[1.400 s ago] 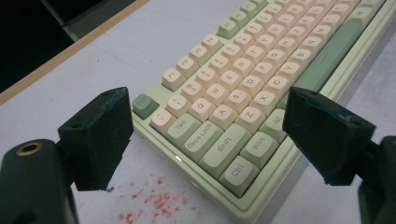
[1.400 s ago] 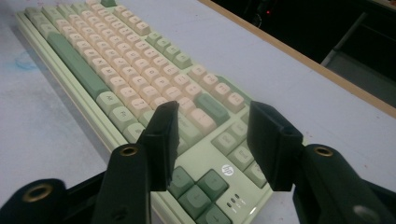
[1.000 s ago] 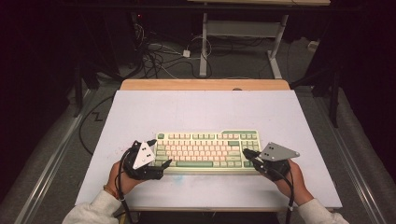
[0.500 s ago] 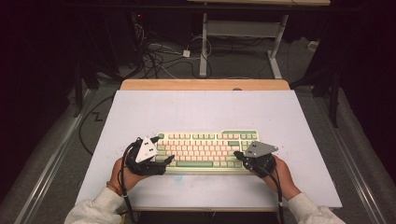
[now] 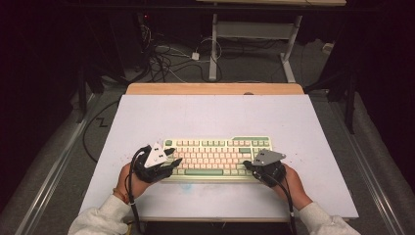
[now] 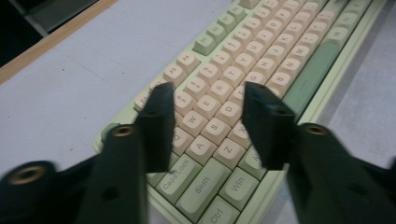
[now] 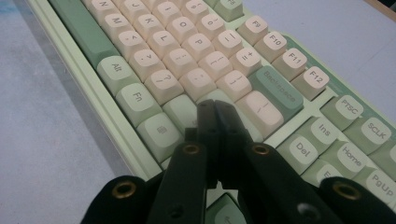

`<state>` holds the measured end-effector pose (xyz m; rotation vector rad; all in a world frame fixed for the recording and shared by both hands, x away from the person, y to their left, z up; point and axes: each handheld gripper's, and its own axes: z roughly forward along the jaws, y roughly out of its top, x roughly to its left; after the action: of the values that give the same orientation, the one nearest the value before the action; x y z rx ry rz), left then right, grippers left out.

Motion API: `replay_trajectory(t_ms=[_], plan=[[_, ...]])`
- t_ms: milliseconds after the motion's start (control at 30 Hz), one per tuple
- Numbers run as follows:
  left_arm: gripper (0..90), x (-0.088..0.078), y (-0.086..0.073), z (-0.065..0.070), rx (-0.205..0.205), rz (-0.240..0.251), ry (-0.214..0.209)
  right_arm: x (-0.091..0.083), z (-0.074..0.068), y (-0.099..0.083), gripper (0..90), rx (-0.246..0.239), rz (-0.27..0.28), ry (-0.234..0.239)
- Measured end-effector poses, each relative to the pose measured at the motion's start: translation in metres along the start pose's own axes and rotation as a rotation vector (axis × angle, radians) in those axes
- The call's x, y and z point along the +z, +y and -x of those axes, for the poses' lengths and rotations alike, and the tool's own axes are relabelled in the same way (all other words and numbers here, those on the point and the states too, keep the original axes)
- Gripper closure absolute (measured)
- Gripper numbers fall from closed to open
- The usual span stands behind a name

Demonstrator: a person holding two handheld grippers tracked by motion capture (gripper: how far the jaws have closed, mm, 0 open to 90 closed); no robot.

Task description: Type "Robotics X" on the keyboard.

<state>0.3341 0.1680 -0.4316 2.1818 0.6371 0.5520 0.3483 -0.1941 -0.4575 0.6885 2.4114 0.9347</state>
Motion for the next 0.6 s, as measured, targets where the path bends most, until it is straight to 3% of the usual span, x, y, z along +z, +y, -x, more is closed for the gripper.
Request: replay_trajectory(t_ms=[67, 100, 200, 300, 600], plan=[[69.3, 0.001, 0.001, 0.000, 0.002, -0.002, -0.009, 0.000, -0.001, 0.000, 90.0, 0.000, -0.001, -0.003], [78.3, 0.001, 0.002, -0.001, -0.001, -0.004, -0.020, 0.000, -0.001, 0.000, 90.0, -0.008, 0.001, -0.005], [87.3, 0.005, 0.007, -0.001, 0.005, -0.028, -0.025, 0.000, -0.001, -0.001, 90.0, -0.011, 0.004, -0.008], [87.8, 0.015, 0.015, -0.002, 0.009, -0.063, -0.029, 0.000, -0.001, -0.001, 90.0, -0.006, 0.004, -0.008], [87.7, 0.038, 0.032, 0.001, 0.039, -0.100, -0.059, 0.000, -0.002, -0.001, 90.0, -0.010, 0.008, -0.013]])
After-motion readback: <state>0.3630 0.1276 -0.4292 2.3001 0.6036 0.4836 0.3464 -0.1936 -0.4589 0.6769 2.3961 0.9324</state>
